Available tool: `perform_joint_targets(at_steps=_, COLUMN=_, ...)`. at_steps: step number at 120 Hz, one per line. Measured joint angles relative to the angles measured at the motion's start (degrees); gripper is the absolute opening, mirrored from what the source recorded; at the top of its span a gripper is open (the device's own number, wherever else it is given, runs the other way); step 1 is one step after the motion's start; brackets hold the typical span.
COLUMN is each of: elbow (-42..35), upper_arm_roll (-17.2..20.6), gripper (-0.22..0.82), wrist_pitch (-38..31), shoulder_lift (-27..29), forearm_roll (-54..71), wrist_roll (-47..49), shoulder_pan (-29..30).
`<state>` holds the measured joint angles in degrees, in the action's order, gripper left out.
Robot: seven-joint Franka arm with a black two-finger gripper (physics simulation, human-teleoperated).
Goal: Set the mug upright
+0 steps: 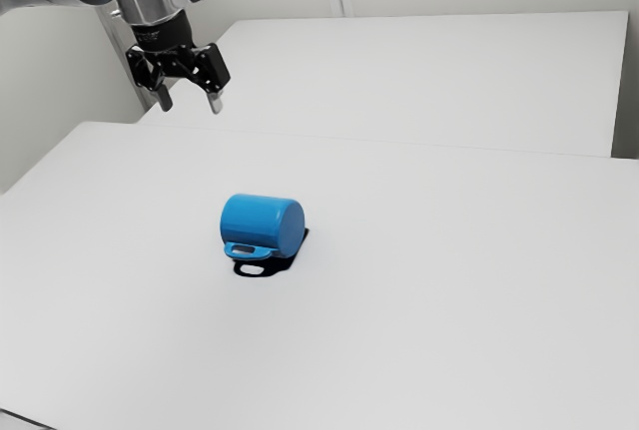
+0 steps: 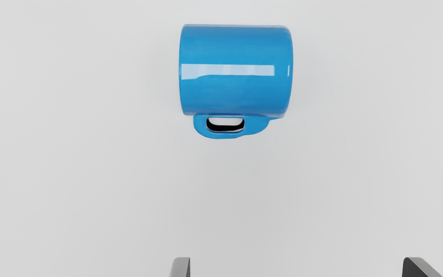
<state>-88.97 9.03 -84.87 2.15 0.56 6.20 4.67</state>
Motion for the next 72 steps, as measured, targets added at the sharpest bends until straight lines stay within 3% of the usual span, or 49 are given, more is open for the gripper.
perform_joint_targets(at_steps=20, elbow=0.23, upper_arm_roll=-0.07, gripper=0.60, wrist_pitch=-0.04, shoulder_lift=-0.35, forearm_roll=-0.06, wrist_roll=-0.09, shoulder_pan=-0.57)
perform_joint_targets(at_steps=44, elbow=3.94, upper_arm_roll=-0.67, gripper=0.60, wrist_pitch=-0.22, shoulder_lift=-5.46, forearm_roll=-0.91, wrist_roll=-0.39, shoulder_pan=-1.28)
perform_joint_targets(at_steps=72, elbow=5.52, upper_arm_roll=-0.77, gripper=0.60, wrist_pitch=-0.53, shoulder_lift=-10.72, forearm_roll=-3.56, wrist_roll=-2.36, shoulder_pan=5.70)
